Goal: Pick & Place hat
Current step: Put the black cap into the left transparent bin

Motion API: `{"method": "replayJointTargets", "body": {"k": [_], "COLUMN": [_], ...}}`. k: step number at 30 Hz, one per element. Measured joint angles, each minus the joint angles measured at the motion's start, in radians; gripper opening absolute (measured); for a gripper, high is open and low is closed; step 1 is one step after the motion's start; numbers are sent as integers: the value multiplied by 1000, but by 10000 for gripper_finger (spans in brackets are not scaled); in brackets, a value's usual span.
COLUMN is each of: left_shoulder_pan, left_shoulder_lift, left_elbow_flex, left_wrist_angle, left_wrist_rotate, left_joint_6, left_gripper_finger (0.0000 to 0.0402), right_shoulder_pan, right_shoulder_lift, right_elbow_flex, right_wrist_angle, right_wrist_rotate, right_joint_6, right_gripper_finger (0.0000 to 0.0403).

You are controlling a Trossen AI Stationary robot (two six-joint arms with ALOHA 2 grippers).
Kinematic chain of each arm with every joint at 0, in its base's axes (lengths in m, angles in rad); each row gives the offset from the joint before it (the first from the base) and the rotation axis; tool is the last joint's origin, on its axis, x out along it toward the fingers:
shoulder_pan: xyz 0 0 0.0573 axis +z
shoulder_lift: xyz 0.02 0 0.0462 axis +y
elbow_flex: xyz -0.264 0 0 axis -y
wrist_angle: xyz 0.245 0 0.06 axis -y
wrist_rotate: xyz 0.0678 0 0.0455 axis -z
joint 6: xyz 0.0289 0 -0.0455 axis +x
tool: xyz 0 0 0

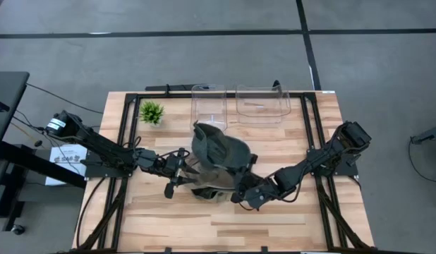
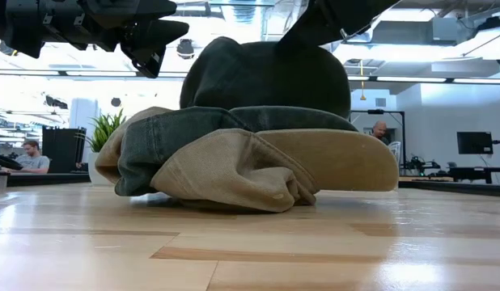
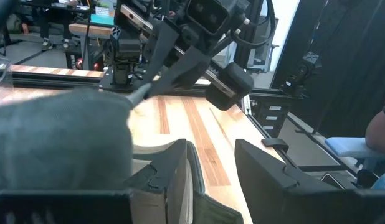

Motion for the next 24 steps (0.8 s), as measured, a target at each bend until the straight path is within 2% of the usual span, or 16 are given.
{"method": "replayJointTargets", "body": {"k": [3,8,15,24], "left_shoulder_pan": [0,0,0,0], "left_shoulder_lift": [0,0,0,0], "left_elbow_flex": [0,0,0,0], "left_wrist_angle": [0,0,0,0], "left_wrist_rotate": [0,0,0,0], "left_joint_6": [0,0,0,0], "left_gripper_finger": [134,134,134,134], "right_shoulder_pan": [7,45,161,277], "right_shoulder_lift": [0,-18,-56,-131], "right_elbow_flex": [0,0,0,0], "right_wrist_angle": [-27,-76,-105,-201], "right_wrist_rotate": [90,299,592,614], "right_joint_6": [21,82,124,177], "right_gripper_finger": [9,6,4,3]}}
